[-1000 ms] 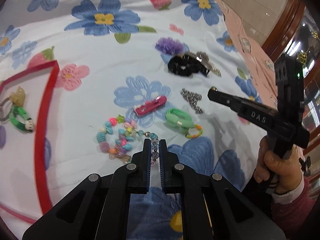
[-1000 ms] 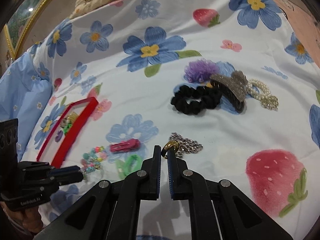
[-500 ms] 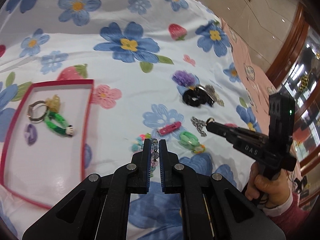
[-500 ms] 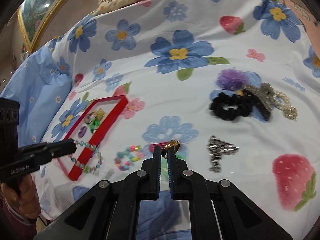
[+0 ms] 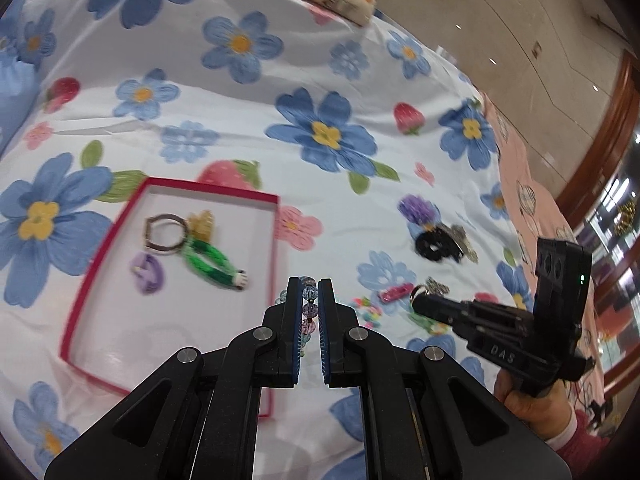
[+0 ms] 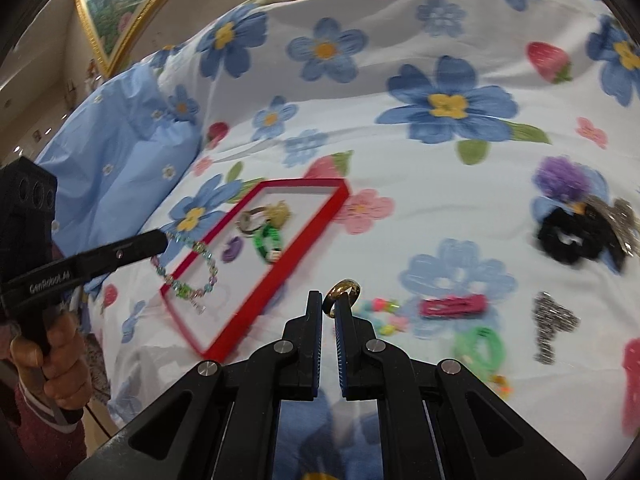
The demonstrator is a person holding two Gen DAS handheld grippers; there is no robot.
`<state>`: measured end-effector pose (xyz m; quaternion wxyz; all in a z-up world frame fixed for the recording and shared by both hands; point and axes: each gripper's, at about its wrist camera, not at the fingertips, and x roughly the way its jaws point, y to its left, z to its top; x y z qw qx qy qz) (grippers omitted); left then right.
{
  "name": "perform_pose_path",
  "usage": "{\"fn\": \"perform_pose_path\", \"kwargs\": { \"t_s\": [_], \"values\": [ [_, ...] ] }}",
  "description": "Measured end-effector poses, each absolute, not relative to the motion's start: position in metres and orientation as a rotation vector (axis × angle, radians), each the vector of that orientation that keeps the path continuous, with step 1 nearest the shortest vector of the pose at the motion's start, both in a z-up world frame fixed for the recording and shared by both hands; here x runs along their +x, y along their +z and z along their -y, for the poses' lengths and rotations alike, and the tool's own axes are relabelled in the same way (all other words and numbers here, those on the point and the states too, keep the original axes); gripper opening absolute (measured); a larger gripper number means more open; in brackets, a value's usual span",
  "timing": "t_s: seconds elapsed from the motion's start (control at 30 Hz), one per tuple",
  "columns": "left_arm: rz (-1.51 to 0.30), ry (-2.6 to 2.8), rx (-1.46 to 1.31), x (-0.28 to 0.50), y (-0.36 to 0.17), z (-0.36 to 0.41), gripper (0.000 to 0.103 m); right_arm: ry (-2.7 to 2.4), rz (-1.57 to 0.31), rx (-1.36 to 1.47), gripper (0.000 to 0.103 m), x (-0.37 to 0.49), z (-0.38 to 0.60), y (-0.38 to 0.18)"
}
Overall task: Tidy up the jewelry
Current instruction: 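Carry the bracelet with the left tool while the right tool carries the ring toward the tray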
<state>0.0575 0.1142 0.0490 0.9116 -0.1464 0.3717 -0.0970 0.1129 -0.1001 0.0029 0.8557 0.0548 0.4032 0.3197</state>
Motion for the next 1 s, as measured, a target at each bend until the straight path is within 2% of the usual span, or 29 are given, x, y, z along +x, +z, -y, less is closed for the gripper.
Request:
{"fn": "perform_pose_path", "kwargs": {
  "t_s": [0.47, 1.0],
  "values": [
    [-0.778, -0.081, -0.359, 0.058, 0.03, -0.177, 0.006, 0.847, -0.882, 0.055, 0.006, 0.123, 0.004, -0.001],
    [-0.85, -0.049, -0.405, 0.093, -0.014, -0.208, 0.006, 0.872, -1.026, -0.094, 0.006, 0.164, -0.065, -0.053]
  ]
}}
